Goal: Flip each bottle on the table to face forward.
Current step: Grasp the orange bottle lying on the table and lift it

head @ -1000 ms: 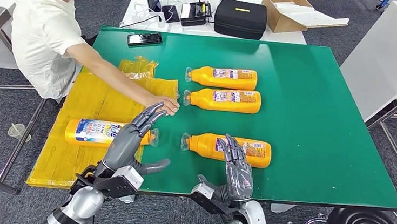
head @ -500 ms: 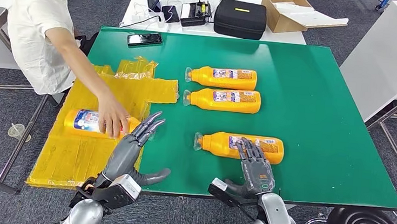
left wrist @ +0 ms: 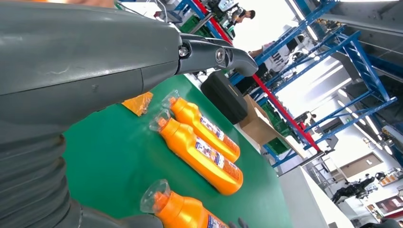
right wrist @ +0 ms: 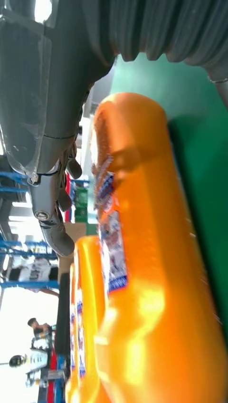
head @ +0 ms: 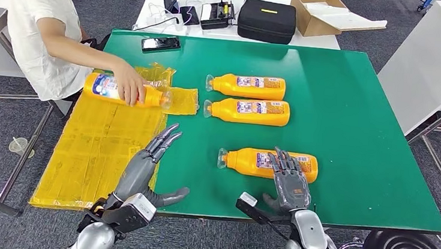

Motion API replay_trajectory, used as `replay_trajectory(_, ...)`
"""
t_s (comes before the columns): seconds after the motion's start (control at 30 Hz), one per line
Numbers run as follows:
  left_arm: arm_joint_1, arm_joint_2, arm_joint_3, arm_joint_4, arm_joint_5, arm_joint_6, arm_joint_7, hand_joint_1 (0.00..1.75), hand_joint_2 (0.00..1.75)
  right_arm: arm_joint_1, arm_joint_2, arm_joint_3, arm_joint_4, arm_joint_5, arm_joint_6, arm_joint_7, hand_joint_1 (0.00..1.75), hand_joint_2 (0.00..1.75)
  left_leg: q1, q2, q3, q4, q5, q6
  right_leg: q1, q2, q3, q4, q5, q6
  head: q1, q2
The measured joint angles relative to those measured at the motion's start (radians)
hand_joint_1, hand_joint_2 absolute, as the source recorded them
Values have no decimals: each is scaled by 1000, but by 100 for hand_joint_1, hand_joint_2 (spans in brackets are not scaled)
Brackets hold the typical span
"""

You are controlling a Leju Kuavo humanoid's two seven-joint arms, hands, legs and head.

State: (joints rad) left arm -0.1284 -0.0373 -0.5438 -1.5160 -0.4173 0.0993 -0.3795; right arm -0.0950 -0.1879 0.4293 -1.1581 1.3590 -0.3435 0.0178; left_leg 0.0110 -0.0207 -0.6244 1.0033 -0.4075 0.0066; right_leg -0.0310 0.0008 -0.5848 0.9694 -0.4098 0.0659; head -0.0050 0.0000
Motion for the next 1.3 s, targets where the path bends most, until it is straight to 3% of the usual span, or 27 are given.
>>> replay_trajectory(0.47, 5, -12, 5, 0, -6, 1, 6, 0, 175, -27, 1, 1, -2, 126, -47, 65, 0, 175, 0, 0, 0, 0, 0, 0, 0, 0, 0, 0, 0, 0, 0, 0)
replay_trajectory(1.3, 68, -25, 29, -19, 63, -64, 37, 0, 175, -104, -17, -103, 57, 62, 182, 177, 0, 175, 0, 0, 0, 0, 0, 0, 0, 0, 0, 0, 0, 0, 0, 0)
